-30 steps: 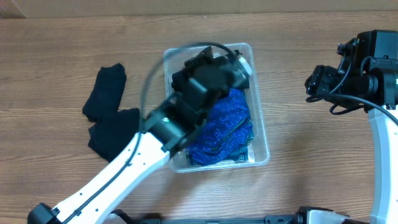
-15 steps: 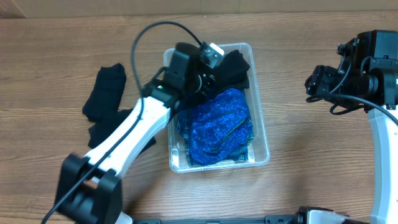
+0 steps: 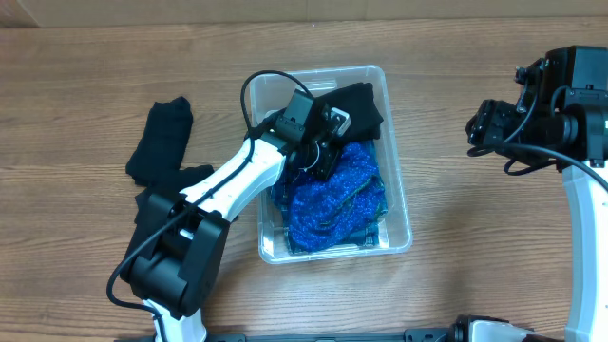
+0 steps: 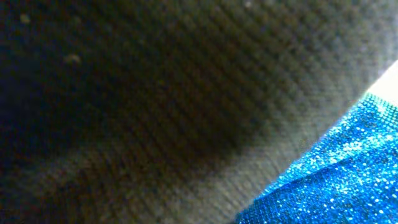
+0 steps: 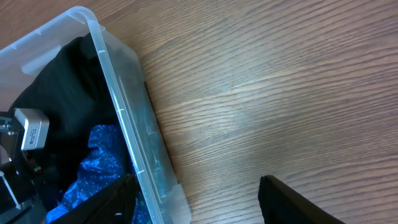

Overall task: Pack container
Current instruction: 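Press the black cloth flat, open the left gripper and withdraw left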

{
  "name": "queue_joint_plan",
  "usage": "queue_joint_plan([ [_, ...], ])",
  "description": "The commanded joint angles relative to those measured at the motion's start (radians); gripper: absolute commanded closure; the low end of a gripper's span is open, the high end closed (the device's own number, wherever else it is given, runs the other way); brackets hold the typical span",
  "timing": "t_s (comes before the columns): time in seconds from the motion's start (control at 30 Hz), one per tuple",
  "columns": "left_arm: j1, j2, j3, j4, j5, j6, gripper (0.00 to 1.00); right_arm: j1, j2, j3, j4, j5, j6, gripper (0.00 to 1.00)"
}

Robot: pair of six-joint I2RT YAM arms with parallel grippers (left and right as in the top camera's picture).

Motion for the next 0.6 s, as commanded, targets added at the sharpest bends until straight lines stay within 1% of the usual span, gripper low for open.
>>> queue_joint_plan([
  [0.0, -0.007, -0.048, -0.010, -0.027, -0.037, -0.011, 0.96, -0.004, 0.000, 0.001, 0.002, -0.009, -0.008, 0.33],
  [0.1, -0.006, -0.141, -0.010, -0.034, -0.145, 0.022, 0.96, -0.004, 0.000, 0.001, 0.002, -0.009, -0.008, 0.33],
  [0.2, -0.006, -0.241, -0.010, -0.040, -0.248, 0.023, 0.94, -0.004, 0.000, 0.001, 0.002, -0.009, -0.008, 0.33],
  [0.27, -0.006, -0.307, -0.008, -0.039, -0.277, 0.039, 0.87, -0.004, 0.000, 0.001, 0.002, -0.009, -0.008, 0.33],
  [0.3, -0.006, -0.348, -0.007, -0.036, -0.291, 0.049, 0.81, -0.004, 0.000, 0.001, 0.003, -0.009, -0.008, 0.33],
  [0.33, -0.006, -0.385, -0.005, -0.036, -0.312, 0.048, 0.69, -0.004, 0.000, 0.001, 0.003, -0.009, -0.008, 0.33],
  [0.37, -0.006, -0.418, -0.004, -0.037, -0.337, 0.048, 0.60, -0.004, 0.000, 0.001, 0.003, -0.008, -0.008, 0.33],
  [0.47, 0.018, -0.524, -0.004, -0.064, -0.431, 0.038, 0.23, -0.004, 0.000, 0.001, 0.002, -0.009, -0.016, 0.33],
  [0.5, 0.035, -0.558, -0.004, -0.088, -0.445, 0.029, 0.04, -0.004, 0.000, 0.001, 0.002, -0.009, -0.019, 0.33],
  [0.53, 0.056, -0.591, -0.004, -0.117, -0.454, 0.010, 0.00, -0.004, 0.000, 0.001, 0.001, -0.009, -0.020, 0.33],
  [0.57, 0.082, -0.620, -0.004, -0.152, -0.458, -0.019, 0.00, -0.004, 0.000, 0.001, 0.000, -0.009, -0.020, 0.33],
])
